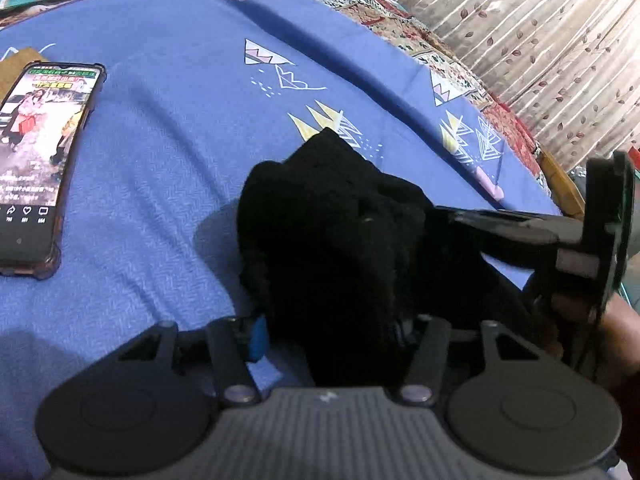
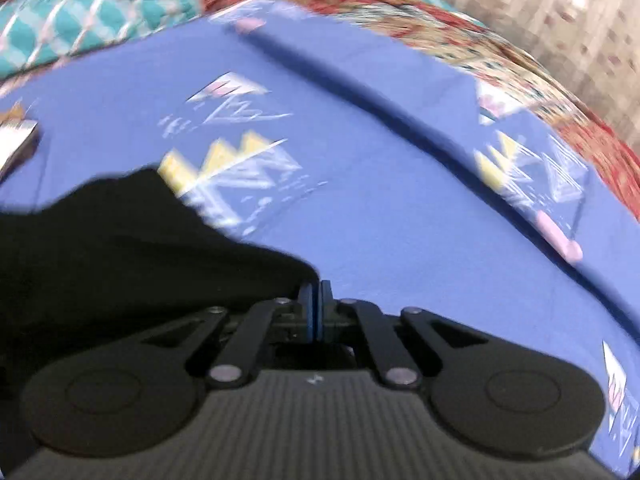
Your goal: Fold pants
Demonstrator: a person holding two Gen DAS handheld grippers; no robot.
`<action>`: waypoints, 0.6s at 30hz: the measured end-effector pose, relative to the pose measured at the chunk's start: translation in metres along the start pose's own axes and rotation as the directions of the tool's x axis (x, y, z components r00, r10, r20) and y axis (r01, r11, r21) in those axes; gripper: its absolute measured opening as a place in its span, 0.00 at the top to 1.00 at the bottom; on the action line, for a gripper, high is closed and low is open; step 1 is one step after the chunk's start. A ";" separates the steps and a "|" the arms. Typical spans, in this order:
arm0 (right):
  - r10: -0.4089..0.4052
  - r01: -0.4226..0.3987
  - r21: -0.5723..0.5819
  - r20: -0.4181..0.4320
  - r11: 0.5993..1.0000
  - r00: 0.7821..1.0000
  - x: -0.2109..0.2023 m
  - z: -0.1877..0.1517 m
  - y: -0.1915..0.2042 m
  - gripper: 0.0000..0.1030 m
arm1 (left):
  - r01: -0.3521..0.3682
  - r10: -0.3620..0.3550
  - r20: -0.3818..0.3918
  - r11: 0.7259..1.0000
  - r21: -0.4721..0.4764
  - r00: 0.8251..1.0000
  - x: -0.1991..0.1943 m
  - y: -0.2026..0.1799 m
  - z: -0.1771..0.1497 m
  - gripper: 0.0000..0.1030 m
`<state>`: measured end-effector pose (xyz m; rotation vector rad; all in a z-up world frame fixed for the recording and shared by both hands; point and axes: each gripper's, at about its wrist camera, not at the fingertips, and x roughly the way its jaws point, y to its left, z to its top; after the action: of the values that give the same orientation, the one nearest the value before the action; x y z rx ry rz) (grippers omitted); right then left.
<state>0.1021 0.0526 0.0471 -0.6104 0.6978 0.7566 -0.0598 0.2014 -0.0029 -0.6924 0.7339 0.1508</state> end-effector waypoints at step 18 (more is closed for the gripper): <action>0.332 -0.335 0.284 0.062 0.898 0.941 -0.095 -0.073 -0.007 0.70 | 0.030 -0.030 -0.030 0.999 -0.014 0.999 0.000 0.005 0.007 0.42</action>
<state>0.0322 -0.0412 0.0745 -0.2157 0.8974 0.9520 -0.0579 0.2099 -0.0022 -0.7193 0.7521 0.1181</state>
